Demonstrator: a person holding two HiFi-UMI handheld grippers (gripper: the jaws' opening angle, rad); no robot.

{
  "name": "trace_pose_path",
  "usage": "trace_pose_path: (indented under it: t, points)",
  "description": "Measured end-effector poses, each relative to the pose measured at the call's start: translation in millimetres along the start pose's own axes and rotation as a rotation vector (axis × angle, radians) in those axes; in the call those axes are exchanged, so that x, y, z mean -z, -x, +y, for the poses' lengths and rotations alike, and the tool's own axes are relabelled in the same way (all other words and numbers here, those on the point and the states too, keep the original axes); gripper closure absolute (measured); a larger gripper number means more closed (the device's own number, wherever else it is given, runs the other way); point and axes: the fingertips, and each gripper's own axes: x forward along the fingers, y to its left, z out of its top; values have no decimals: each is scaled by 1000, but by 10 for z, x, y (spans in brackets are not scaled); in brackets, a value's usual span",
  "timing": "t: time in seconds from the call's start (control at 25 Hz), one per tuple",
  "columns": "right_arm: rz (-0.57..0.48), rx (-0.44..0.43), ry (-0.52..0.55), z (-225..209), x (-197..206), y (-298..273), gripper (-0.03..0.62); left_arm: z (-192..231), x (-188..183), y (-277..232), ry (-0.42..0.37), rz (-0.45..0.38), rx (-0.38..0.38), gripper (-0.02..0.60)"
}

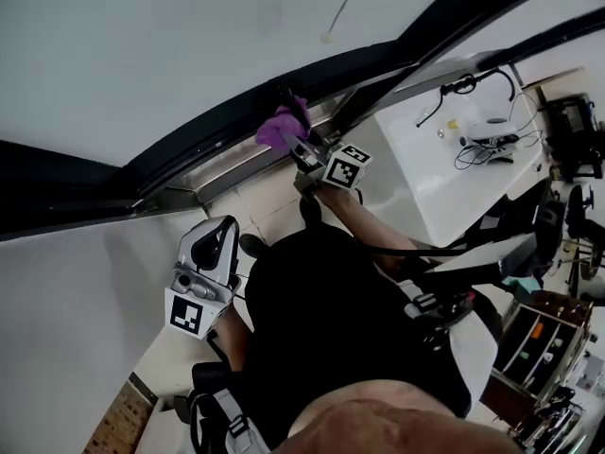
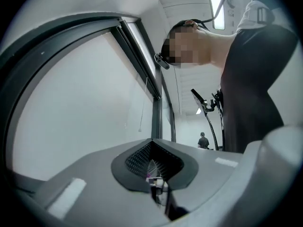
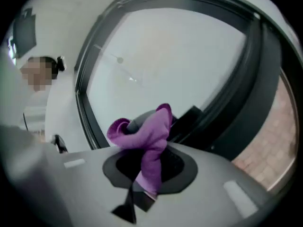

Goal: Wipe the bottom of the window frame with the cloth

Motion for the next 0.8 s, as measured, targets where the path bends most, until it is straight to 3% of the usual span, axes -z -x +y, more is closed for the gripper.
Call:
trace_pose_path:
  t: [0.28,0.48,0.68,0.72,0.8]
  points:
    - [-37,64,332,-137,-267,-313,528,-396,124,-356,16,66,93,581]
    - [-38,-64,596,61,-209,-168,528,-371,190,-412,25,92,73,580]
    - [14,-256,697,612,-65,564,530,-271,216,-528,22,93,56,580]
    - [19,-254,664,677,-128,727,530,-255,247,-542,25,99,60,580]
    - [22,-133,602,479,-427,825,530,-228,317,-585,38,106,66,581]
